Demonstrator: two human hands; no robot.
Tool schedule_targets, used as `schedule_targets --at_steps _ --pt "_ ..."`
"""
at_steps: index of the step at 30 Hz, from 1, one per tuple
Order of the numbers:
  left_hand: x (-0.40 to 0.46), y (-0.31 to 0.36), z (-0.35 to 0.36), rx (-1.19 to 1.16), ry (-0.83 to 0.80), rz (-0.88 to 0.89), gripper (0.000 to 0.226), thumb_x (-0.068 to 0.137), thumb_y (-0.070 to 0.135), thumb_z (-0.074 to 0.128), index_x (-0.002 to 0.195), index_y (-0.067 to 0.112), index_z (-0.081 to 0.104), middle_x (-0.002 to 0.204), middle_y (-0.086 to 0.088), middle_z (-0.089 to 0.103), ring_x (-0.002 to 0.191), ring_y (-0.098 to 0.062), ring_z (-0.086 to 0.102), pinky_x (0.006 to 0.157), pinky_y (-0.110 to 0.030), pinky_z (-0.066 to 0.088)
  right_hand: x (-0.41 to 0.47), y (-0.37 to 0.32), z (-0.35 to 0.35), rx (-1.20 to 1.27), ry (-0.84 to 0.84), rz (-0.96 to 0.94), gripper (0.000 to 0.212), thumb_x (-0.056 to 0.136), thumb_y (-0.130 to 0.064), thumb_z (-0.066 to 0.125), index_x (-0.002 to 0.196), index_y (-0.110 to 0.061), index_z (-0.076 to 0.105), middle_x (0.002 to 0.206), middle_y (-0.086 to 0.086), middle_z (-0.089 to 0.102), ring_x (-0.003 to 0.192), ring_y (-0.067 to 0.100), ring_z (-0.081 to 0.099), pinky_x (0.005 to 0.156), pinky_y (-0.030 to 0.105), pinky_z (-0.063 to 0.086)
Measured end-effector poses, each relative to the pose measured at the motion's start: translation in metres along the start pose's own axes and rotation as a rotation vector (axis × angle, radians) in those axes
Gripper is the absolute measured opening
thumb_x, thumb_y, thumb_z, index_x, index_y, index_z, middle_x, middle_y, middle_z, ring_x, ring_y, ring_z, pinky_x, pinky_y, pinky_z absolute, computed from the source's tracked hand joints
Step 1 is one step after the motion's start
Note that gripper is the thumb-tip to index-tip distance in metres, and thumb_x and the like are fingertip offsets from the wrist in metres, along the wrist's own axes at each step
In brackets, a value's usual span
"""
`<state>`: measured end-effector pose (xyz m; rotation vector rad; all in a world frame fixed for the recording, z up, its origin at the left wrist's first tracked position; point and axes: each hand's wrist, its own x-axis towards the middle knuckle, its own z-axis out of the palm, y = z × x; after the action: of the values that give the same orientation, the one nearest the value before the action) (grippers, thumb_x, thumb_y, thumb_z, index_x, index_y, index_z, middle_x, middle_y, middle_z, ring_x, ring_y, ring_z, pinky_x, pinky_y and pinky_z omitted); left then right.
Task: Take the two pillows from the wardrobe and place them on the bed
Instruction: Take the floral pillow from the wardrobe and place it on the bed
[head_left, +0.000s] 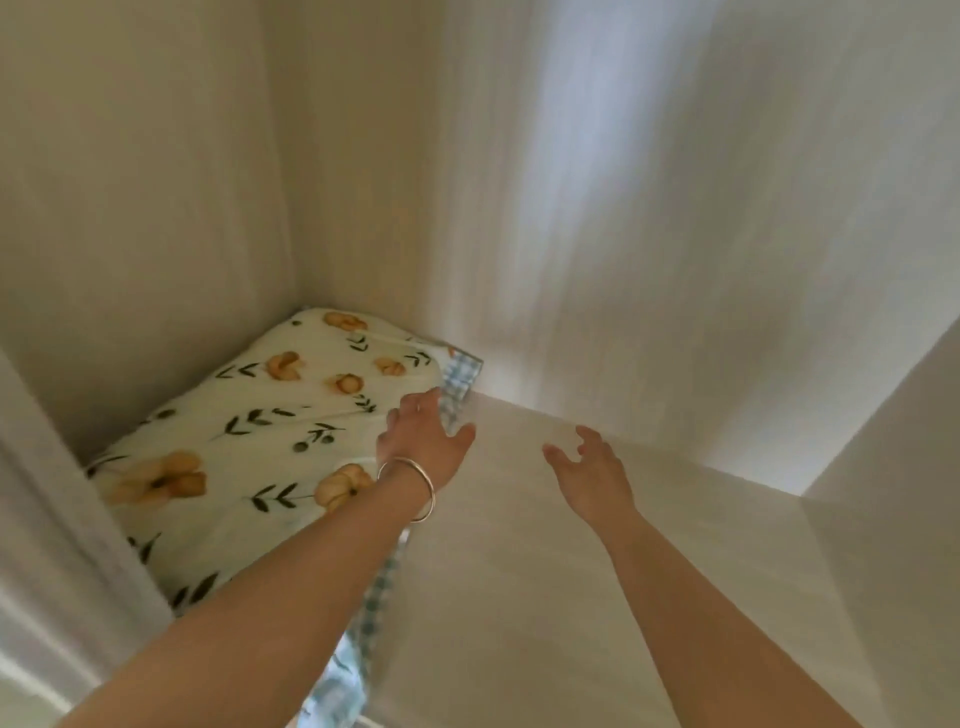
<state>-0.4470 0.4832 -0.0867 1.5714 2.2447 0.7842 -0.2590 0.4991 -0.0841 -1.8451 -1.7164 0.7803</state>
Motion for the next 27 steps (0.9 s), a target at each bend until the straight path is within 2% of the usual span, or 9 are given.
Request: schedule_targets --at_steps 3,8,12,14,17,19,21,23,27 --pt "0.019 -0.040 -0.025 0.043 0.064 -0.147 0.067 0.089 0.051 0.048 0.146 0.022 0.026 0.151 -0.006 0.027 0.134 -0.029 0.029 0.102 -0.045 0.038 0.020 -0.041 0.051 0.002 -0.120 -0.089 0.065 0.090 -0.047 0.050 0.145 -0.019 0.029 0.146 0.008 0.040 0.134 0.027 0.035 0.107 0.038 0.031" --pt "0.051 -0.094 -0.052 0.176 0.137 -0.279 0.064 0.088 0.052 0.047 0.142 0.021 0.030 0.146 -0.009 0.033 0.130 -0.031 0.034 0.101 -0.044 0.037 0.038 -0.098 0.129 0.051 -0.264 -0.171 0.066 0.089 -0.048 0.049 0.145 -0.020 0.028 0.148 0.007 0.036 0.134 0.028 0.035 0.107 0.042 0.035" --pt "0.059 -0.134 -0.056 0.326 0.136 -0.493 0.063 0.089 0.053 0.041 0.142 0.021 0.030 0.146 -0.007 0.034 0.131 -0.030 0.031 0.103 -0.051 0.033 0.038 -0.113 0.178 0.089 -0.389 -0.078 0.073 0.087 -0.048 0.053 0.144 -0.014 0.025 0.146 0.010 0.037 0.131 0.028 0.041 0.103 0.037 0.037" --pt "0.057 -0.145 -0.051 0.372 0.127 -0.538 0.061 0.089 0.053 0.040 0.140 0.021 0.034 0.145 -0.007 0.035 0.131 -0.030 0.031 0.103 -0.050 0.030 0.035 -0.116 0.196 0.182 -0.448 0.082 0.078 0.081 -0.045 0.061 0.141 -0.009 0.026 0.138 0.011 0.045 0.122 0.030 0.049 0.094 0.032 0.042" --pt "0.053 -0.149 -0.042 0.423 0.128 -0.506 0.059 0.089 0.052 0.040 0.138 0.021 0.037 0.146 -0.005 0.035 0.132 -0.028 0.029 0.103 -0.048 0.027 0.029 -0.121 0.215 0.342 -0.515 0.318 0.096 0.075 -0.040 0.069 0.144 -0.003 0.013 0.132 0.015 0.050 0.115 0.031 0.053 0.091 0.035 0.045" --pt "0.053 -0.151 -0.041 0.456 0.136 -0.488 0.059 0.088 0.052 0.041 0.138 0.021 0.038 0.147 -0.004 0.035 0.132 -0.027 0.030 0.104 -0.048 0.027 0.030 -0.122 0.224 0.327 -0.487 0.302 0.095 0.079 -0.033 0.067 0.144 0.002 0.008 0.128 0.016 0.053 0.114 0.030 0.055 0.093 0.033 0.046" --pt "0.051 -0.153 -0.041 0.492 0.127 -0.461 0.061 0.088 0.053 0.041 0.139 0.021 0.037 0.148 -0.004 0.034 0.132 -0.027 0.031 0.104 -0.047 0.028 0.030 -0.124 0.227 0.303 -0.454 0.256 0.087 0.081 -0.027 0.065 0.142 0.005 0.012 0.124 0.016 0.057 0.112 0.029 0.057 0.093 0.030 0.046" --pt "0.049 -0.153 -0.039 0.487 0.114 -0.382 0.063 0.088 0.053 0.042 0.142 0.021 0.035 0.148 -0.004 0.035 0.133 -0.027 0.032 0.106 -0.043 0.030 0.032 -0.123 0.227 0.316 -0.420 0.223 0.074 0.081 -0.024 0.065 0.136 0.003 0.024 0.116 0.016 0.061 0.105 0.029 0.061 0.091 0.033 0.050" --pt "0.042 -0.147 -0.035 0.328 0.082 -0.210 0.060 0.091 0.043 0.046 0.144 0.019 0.033 0.147 -0.002 0.037 0.133 -0.022 0.033 0.109 -0.033 0.032 0.039 -0.111 0.205 0.270 -0.354 0.152 0.064 0.081 -0.024 0.069 0.129 0.001 0.035 0.114 0.014 0.063 0.095 0.027 0.062 0.078 0.028 0.048"
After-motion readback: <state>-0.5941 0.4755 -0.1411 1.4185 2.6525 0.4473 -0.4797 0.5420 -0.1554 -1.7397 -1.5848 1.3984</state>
